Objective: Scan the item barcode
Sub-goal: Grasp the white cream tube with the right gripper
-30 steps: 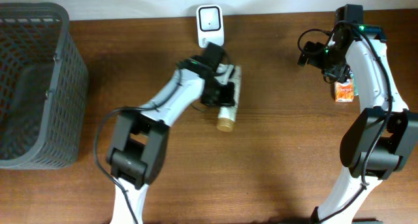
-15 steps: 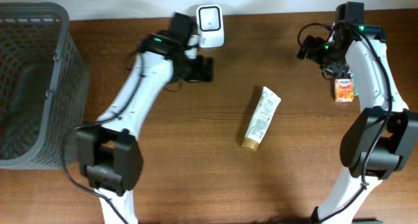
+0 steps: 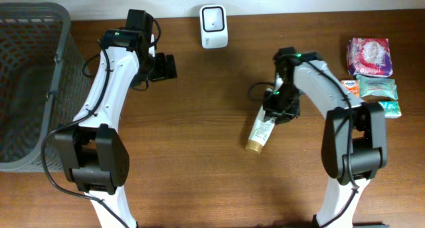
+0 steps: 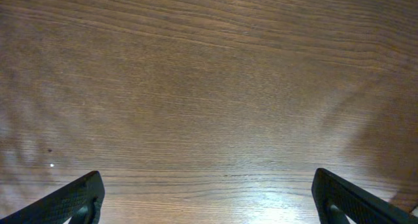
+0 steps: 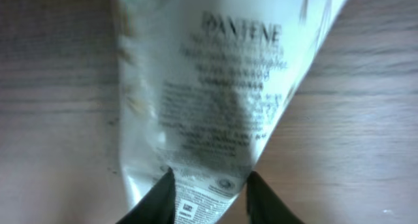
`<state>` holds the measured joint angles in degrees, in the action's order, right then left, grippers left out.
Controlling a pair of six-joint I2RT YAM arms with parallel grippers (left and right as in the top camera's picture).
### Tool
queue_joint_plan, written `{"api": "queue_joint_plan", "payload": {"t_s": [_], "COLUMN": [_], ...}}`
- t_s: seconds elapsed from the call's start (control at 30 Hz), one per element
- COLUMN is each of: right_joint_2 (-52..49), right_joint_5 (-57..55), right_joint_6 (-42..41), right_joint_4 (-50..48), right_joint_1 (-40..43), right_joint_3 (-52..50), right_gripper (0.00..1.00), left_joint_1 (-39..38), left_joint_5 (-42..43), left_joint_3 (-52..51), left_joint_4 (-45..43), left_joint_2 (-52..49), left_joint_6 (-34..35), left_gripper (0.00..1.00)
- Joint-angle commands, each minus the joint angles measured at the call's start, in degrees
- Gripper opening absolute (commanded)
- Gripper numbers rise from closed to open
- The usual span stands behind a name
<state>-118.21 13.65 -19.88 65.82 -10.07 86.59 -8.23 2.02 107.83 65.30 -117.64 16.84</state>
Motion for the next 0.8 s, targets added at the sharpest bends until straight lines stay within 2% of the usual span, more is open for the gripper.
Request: {"api": "queue_joint_plan", "payload": {"t_s": [0.0,0.13,0.2,0.3,0.37,0.43,0.53,0.63,0.67,0.7,0.77], "right_joint_2": [0.28,-1.44,-1.44,-1.42,-1.42,-1.42,-1.44,-1.44,-1.44,-1.44,-1.44], "right_joint_5": [-0.85,-0.37,-0.17,-0.42,-0.15,2.78,2.6,4.17,7.41,12.2,19.3], "right_joint_6": [-2.08,-2.1,-3.52,-3.54,-0.87,3.48,3.21,-0.09,0.68,1.79,3.8], "right_joint_4": [-6.45,-15.21,-20.28,-16.44,-7.41,-4.15,-5.14,-13.2,-17.66,-22.91,-28.68], "right_joint_1": [-3.93,-8.26,-10.99,-10.05,-6.16,-2.8,-2.43,-3.98,-4.66,-5.25,-5.4], "right_joint_3": [-4.0,-5.7,-5.35,1.77,11.02,13.38,8.31,0.76,-2.1,-5.01,-7.98], "right_gripper": [0.22,0.22,0.27,0.36,0.53,0.89,0.99,0.97,0.83,0.77,0.77], "left_joint_1": [0.26,0.26,0.26,0.26,0.26,0.26,0.26,0.26,0.26,0.26,0.26], "left_joint_5": [-1.03,-1.01,-0.98,-1.03,-2.58,-2.95,-2.95,-2.91,-2.91,-2.91,-2.93], "left_joint_3": [0.0,0.0,0.0,0.0,0.0,0.0,0.0,0.0,0.0,0.0,0.0], "left_joint_4": [0.15,0.15,0.22,1.53,2.25,2.49,2.47,2.27,2.45,2.49,2.49], "left_joint_2": [0.76,0.76,0.76,0.76,0.76,0.76,0.76,0.76,0.76,0.76,0.76], "left_joint_6": [-0.48,-0.48,-0.48,-0.48,-0.48,-0.46,-0.46,-0.44,-0.44,-0.44,-0.44], "left_gripper": [0.99,0.99,0.99,0.99,0.99,0.99,0.99,0.99,0.99,0.99,0.99]}}
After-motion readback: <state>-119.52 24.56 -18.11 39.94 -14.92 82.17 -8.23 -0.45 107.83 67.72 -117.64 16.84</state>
